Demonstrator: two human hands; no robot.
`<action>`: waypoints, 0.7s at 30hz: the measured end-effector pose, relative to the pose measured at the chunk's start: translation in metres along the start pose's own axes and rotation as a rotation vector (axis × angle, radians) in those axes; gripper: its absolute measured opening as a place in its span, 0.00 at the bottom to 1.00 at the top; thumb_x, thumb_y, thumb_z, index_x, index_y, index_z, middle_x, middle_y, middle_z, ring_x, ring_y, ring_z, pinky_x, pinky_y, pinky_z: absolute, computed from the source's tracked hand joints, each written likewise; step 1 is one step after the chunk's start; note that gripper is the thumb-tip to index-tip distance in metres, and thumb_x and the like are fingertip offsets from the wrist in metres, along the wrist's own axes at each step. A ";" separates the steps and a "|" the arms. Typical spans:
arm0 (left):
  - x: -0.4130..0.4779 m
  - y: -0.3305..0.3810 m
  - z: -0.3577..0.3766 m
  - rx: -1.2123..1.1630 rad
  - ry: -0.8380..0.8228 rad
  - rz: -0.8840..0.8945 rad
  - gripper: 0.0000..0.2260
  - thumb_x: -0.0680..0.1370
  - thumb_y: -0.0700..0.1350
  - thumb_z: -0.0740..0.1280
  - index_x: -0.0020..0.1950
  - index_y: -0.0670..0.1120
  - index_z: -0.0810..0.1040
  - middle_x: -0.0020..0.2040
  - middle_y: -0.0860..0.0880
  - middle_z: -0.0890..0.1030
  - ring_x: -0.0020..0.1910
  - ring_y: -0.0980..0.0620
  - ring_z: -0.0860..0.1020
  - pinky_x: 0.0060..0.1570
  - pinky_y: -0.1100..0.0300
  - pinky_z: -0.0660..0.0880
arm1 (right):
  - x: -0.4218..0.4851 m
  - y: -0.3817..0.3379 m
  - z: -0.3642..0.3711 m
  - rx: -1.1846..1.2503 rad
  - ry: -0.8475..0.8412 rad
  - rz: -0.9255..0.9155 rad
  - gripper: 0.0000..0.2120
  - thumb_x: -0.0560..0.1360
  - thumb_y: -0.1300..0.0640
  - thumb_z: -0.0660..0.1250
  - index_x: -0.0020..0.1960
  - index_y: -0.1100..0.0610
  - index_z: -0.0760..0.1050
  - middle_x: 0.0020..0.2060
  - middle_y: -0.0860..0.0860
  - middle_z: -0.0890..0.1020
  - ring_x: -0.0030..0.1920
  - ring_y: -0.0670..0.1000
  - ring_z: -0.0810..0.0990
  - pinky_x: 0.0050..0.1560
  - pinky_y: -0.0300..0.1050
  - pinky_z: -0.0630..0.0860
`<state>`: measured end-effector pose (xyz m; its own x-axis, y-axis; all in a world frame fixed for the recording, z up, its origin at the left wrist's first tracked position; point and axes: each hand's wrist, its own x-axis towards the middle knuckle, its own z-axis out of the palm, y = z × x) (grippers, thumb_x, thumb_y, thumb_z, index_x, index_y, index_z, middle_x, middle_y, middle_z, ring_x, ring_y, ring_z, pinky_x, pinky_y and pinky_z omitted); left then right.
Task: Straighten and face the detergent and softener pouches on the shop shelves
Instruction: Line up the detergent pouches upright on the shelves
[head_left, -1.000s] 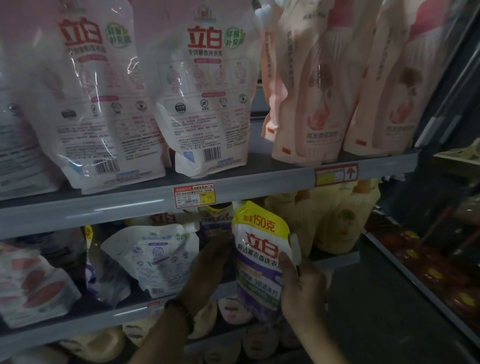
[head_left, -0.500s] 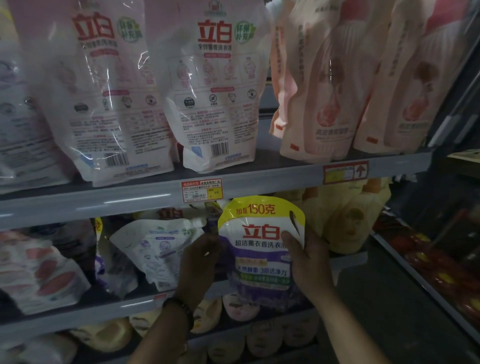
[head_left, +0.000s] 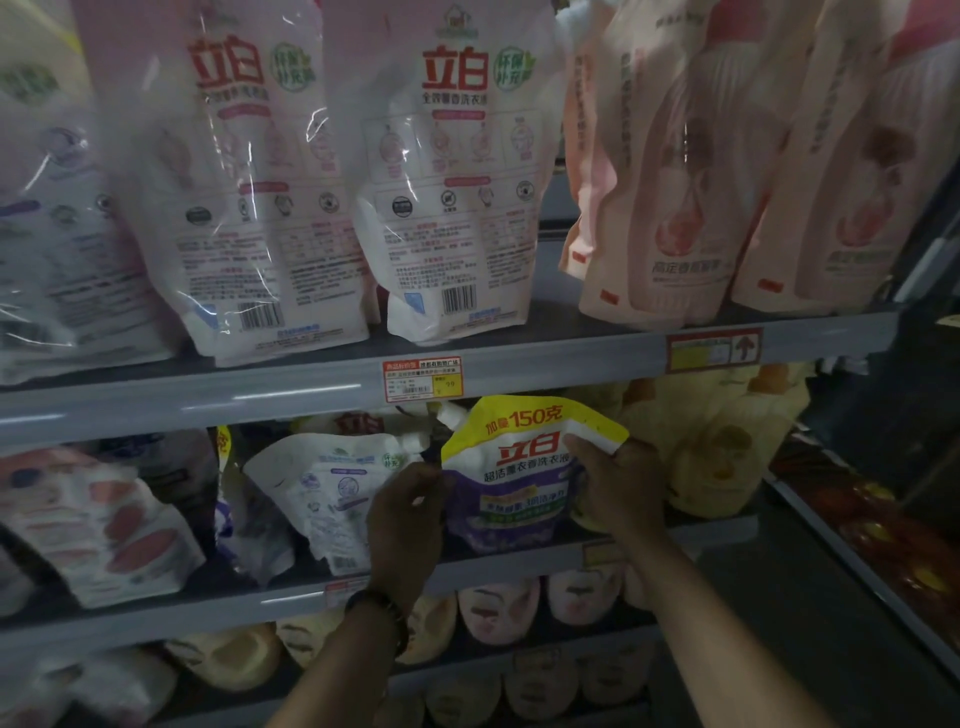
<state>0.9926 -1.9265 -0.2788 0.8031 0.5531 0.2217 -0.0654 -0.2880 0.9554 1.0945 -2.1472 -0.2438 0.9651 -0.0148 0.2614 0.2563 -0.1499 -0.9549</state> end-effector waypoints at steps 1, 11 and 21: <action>0.000 0.001 0.000 0.037 0.016 0.006 0.13 0.84 0.41 0.71 0.43 0.58 0.84 0.45 0.58 0.86 0.45 0.54 0.85 0.44 0.42 0.83 | 0.003 0.004 0.002 -0.021 0.007 0.005 0.03 0.78 0.57 0.77 0.47 0.50 0.87 0.43 0.45 0.89 0.44 0.44 0.88 0.43 0.39 0.83; -0.001 0.001 0.012 0.201 0.183 0.073 0.19 0.83 0.41 0.71 0.43 0.67 0.78 0.44 0.62 0.83 0.44 0.54 0.84 0.42 0.57 0.79 | 0.017 0.005 0.012 -0.070 0.005 0.042 0.02 0.78 0.55 0.77 0.46 0.51 0.86 0.43 0.47 0.89 0.44 0.46 0.88 0.48 0.49 0.85; -0.003 -0.009 0.024 0.179 0.213 -0.050 0.08 0.84 0.44 0.70 0.50 0.58 0.83 0.45 0.52 0.87 0.42 0.50 0.85 0.43 0.48 0.83 | 0.020 0.012 0.017 -0.186 -0.003 0.101 0.14 0.78 0.55 0.77 0.35 0.55 0.80 0.34 0.50 0.86 0.37 0.52 0.87 0.39 0.51 0.84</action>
<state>1.0051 -1.9441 -0.2931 0.6590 0.7163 0.2294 0.0922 -0.3796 0.9205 1.1177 -2.1321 -0.2529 0.9856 -0.0361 0.1655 0.1447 -0.3278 -0.9336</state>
